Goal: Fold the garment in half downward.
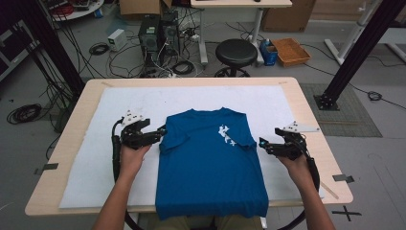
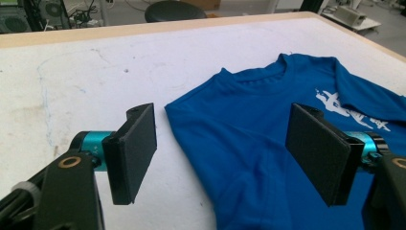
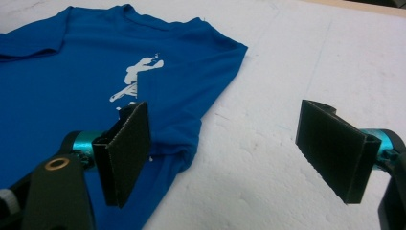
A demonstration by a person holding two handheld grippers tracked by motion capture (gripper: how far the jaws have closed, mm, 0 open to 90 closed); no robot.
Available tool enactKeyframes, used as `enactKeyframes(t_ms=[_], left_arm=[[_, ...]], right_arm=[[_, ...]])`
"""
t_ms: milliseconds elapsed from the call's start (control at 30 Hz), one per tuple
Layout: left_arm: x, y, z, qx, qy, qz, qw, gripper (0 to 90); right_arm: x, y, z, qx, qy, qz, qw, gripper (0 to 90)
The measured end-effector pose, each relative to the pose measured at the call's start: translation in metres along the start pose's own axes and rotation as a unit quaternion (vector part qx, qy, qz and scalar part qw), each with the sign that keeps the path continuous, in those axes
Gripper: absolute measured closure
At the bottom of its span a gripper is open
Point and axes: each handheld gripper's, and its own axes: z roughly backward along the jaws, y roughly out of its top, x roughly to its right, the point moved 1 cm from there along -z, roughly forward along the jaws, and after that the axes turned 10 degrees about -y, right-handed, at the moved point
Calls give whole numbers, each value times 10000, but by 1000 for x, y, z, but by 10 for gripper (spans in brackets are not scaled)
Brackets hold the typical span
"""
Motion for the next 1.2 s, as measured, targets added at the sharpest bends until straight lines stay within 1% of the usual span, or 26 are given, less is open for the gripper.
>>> enactKeyframes(t_ms=[33,67,100,133,167,200,233,300,333,367,433,467,500,533,567,633,700,767,833,867,933,1000,1033,1067,1100,1200], left_arm=[[-3,5,-1,-61,-134,-27,9999,263],[-3,5,-1,-61,-134,-27,9999,263],[-7,10,-3,-133,-308,-48,9994,263],[-9,13,-4,-179,-393,-52,9991,263],[-9,13,-4,-179,-393,-52,9991,263],[-15,18,-6,-223,-562,-45,9982,263],[-18,20,-7,-213,-672,-25,9975,263],[-24,23,-9,-201,-809,-3,9965,263],[-24,23,-9,-201,-809,-3,9965,263],[-27,24,-10,-178,-871,40,9960,263],[-33,26,-13,-173,-953,75,9953,263],[-35,26,-14,-175,-954,70,9953,263],[-40,26,-18,-180,-898,140,9957,263],[-40,26,-18,-180,-898,140,9957,263],[-44,26,-24,-245,-840,165,9960,263],[-48,25,-32,-371,-738,214,9964,263],[-53,24,-42,-513,-627,263,9964,268],[-57,23,-55,-724,-529,311,9955,284],[-60,21,-67,-985,-360,272,9941,306],[-61,20,-73,-1016,-263,282,9941,323],[-62,16,-82,-1079,-133,184,9939,348],[-62,10,-89,-1205,-120,170,9925,376],[-63,8,-91,-1323,-153,145,9910,386],[-63,8,-91,-1323,-153,145,9910,401],[-62,4,-96,-1469,-169,71,9890,403],[-61,3,-97,-1486,-100,-2,9888,440]], right_arm=[[0,1,-1,-17,40,11,10000,194],[-1,3,-1,-75,129,-14,9999,194],[-1,5,-1,-133,217,-34,9997,194],[-1,7,-2,-165,329,-34,9993,194],[0,9,-3,-227,421,-31,9988,194],[0,11,-4,-315,588,-15,9978,194],[2,14,-6,-406,772,-22,9962,183],[7,18,-11,-538,1328,-124,9896,172],[7,18,-11,-538,1328,-124,9896,172],[13,23,-16,-635,1666,-172,9838,171],[19,29,-21,-708,1801,-133,9810,171],[23,31,-24,-716,1807,-129,9808,171],[25,34,-27,-757,1713,-132,9822,171],[25,34,-27,-757,1713,-132,9822,171],[30,40,-34,-851,1481,-164,9852,172],[34,44,-42,-866,1406,-219,9860,172],[36,48,-52,-982,1314,-252,9861,172],[37,51,-63,-1037,1219,-252,9868,172],[36,53,-75,-1118,1089,-256,9874,172],[34,53,-81,-1217,1000,-250,9872,173],[29,54,-94,-1319,820,-96,9878,185],[24,57,-103,-1366,611,-10,9887,232],[22,58,-108,-1311,566,9,9898,246],[20,58,-112,-1312,520,22,9900,254],[19,58,-116,-1397,419,49,9893,256],[17,57,-128,-1617,191,163,9865,328]])
